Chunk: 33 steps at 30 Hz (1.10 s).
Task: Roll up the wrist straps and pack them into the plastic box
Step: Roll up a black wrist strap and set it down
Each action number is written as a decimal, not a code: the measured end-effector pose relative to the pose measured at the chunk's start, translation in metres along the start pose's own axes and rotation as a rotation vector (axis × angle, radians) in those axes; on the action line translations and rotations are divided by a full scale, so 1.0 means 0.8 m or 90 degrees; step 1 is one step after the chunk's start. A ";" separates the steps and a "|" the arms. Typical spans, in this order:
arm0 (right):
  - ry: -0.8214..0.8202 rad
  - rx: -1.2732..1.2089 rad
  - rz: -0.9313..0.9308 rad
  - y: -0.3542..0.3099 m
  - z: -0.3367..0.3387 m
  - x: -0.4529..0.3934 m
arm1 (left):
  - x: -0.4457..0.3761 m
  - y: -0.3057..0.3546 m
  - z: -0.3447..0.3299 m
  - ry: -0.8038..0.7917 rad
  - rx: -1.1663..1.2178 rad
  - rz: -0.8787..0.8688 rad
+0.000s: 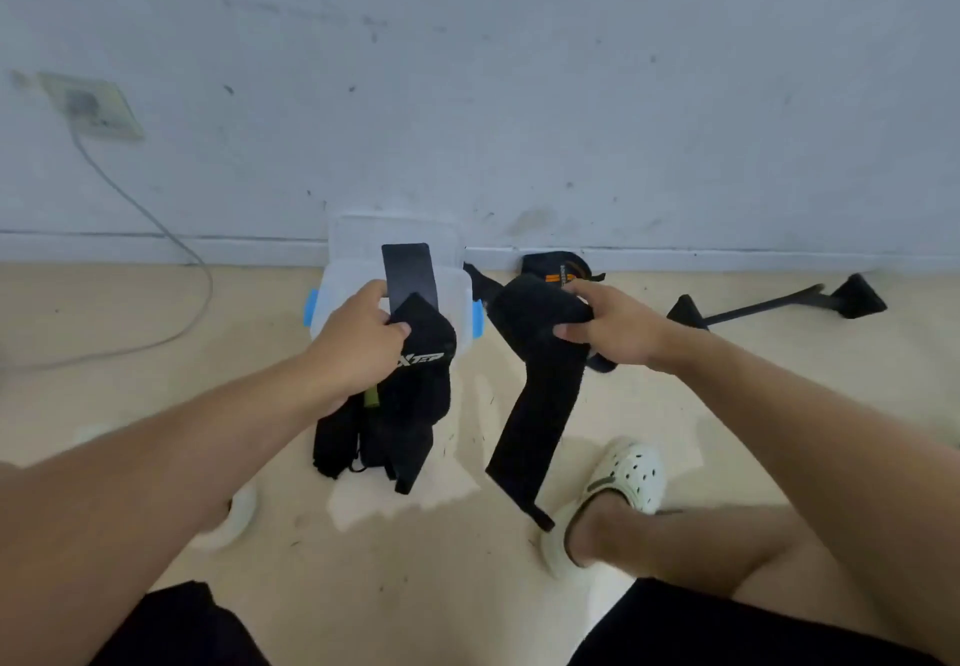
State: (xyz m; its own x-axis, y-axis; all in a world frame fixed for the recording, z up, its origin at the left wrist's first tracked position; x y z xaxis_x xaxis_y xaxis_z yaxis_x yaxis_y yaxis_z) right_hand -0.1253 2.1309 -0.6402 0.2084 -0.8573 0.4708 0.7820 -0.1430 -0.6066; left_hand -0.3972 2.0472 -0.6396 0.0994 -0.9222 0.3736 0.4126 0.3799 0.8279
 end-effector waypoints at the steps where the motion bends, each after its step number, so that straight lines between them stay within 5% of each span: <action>1: -0.030 -0.062 0.010 -0.016 0.010 0.019 | 0.003 0.007 0.005 0.017 0.003 -0.008; 8: -0.221 -0.460 0.056 -0.082 -0.002 0.065 | 0.009 0.018 0.007 0.044 0.109 0.021; 15: 0.016 -0.466 -0.030 -0.078 -0.034 0.025 | 0.000 0.014 0.006 0.070 0.415 0.139; 24: 0.125 -0.599 -0.140 -0.049 -0.043 -0.008 | -0.024 0.028 -0.009 -0.047 0.410 0.098; 29: 0.116 -0.382 -0.055 -0.053 -0.040 -0.014 | -0.040 0.024 -0.001 -0.022 0.489 0.150; 33: 0.118 -0.127 0.215 -0.071 -0.052 -0.003 | -0.048 0.024 0.004 -0.043 0.517 0.193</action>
State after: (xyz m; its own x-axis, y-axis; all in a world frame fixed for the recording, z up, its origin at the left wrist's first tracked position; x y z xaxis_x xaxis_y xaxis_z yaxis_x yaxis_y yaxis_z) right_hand -0.1950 2.1205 -0.6338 0.3103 -0.9440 0.1124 0.5547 0.0838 -0.8278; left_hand -0.3959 2.0903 -0.6364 0.0366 -0.7766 0.6289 -0.3990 0.5656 0.7217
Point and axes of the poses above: each hand's wrist, its own x-axis away from the middle knuckle, its own z-axis out of the back of the hand, y = z × x, the point moved 5 cm from there along -x, towards the middle knuckle, and after that the axes turned 4 degrees about -z, right-handed, at the moved point
